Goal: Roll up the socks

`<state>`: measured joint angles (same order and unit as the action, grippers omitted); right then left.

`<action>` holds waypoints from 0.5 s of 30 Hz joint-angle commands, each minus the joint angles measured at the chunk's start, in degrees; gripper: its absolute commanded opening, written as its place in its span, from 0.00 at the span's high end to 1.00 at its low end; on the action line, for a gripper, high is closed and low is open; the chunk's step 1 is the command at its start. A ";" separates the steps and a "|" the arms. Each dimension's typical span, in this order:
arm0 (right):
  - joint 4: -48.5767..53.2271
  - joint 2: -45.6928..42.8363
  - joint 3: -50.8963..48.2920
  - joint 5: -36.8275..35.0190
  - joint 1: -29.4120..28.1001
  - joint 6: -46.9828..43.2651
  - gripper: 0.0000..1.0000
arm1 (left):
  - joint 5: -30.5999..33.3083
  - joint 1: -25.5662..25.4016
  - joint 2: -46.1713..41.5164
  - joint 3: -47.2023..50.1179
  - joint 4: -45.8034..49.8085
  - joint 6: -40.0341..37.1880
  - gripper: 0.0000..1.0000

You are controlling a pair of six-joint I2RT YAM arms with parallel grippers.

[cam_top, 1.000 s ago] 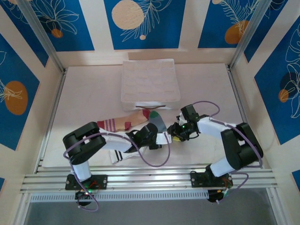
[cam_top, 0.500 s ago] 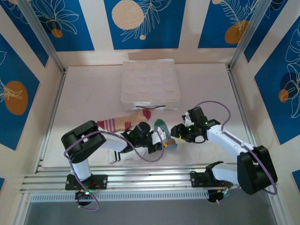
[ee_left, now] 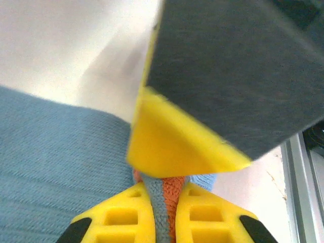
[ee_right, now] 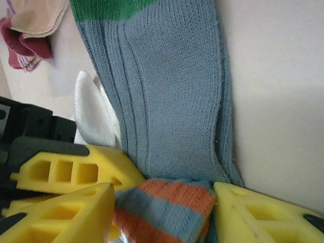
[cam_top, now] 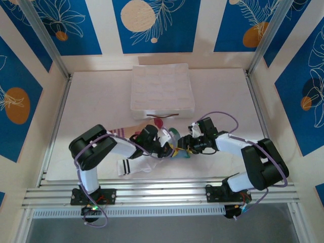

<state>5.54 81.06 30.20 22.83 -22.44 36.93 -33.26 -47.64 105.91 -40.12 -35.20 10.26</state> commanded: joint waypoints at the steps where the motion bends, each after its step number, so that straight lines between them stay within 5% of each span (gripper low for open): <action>1: -0.69 -0.72 -2.17 2.87 0.05 0.39 0.49 | 2.48 1.77 3.12 -0.51 10.05 4.69 1.00; 12: 4.22 1.80 -0.68 -1.75 -0.49 -0.64 0.79 | 4.28 2.59 4.72 -2.86 13.40 7.41 1.00; 15: 9.35 3.03 1.75 -5.16 -0.75 -0.28 0.88 | 4.24 2.44 2.71 -1.92 11.84 4.06 0.91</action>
<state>5.74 82.08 30.74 21.08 -22.31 36.86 -34.94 -46.46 107.42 -43.55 -29.69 16.75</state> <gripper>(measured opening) 0.139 0.102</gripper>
